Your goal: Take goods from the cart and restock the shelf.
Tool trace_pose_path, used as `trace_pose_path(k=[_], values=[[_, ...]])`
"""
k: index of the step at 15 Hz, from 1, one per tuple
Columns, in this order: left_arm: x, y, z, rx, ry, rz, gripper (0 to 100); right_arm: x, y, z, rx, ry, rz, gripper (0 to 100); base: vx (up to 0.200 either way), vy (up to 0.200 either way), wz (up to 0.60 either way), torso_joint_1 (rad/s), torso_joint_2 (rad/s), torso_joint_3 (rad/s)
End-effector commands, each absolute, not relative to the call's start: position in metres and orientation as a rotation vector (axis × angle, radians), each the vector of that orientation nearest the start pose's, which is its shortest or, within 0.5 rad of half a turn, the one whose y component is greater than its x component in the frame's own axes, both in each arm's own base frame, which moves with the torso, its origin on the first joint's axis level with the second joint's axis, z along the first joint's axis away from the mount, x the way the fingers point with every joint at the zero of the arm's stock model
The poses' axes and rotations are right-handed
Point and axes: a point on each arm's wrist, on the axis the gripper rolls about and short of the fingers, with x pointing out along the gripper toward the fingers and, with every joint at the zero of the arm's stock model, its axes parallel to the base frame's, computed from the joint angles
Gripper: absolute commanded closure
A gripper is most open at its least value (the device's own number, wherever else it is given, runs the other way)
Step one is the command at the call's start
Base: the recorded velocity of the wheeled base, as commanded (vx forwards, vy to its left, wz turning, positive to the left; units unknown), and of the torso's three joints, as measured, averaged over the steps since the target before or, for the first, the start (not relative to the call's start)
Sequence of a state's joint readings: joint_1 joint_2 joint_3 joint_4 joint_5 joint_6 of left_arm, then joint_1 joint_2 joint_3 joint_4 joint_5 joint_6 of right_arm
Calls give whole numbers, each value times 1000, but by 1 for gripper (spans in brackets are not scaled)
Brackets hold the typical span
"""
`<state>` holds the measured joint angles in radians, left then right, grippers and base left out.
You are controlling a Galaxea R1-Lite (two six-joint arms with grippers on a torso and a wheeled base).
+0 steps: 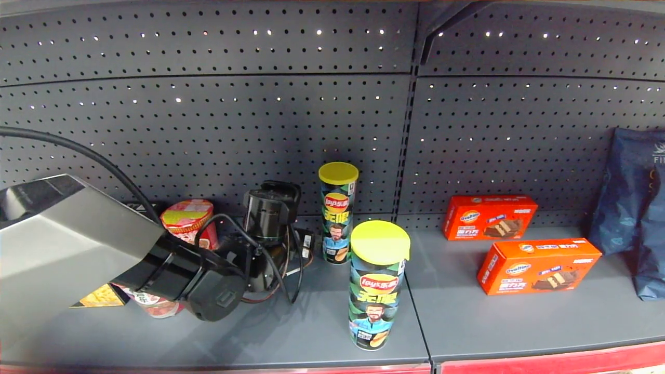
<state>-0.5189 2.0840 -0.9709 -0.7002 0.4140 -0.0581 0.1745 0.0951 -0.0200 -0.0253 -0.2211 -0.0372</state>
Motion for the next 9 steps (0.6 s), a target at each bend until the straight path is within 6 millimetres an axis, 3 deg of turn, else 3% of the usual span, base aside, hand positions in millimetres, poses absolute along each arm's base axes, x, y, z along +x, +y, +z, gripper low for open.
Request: trace_pose_path(k=[1, 9], values=[[341, -184, 92, 133, 381, -92, 0, -16, -8, 86, -48, 51, -45, 0, 0, 0, 0, 0, 0, 0], [346, -189, 91, 130, 372, -96, 0, -16, -8, 86, -48, 51, -45, 0, 0, 0, 0, 0, 0, 0]])
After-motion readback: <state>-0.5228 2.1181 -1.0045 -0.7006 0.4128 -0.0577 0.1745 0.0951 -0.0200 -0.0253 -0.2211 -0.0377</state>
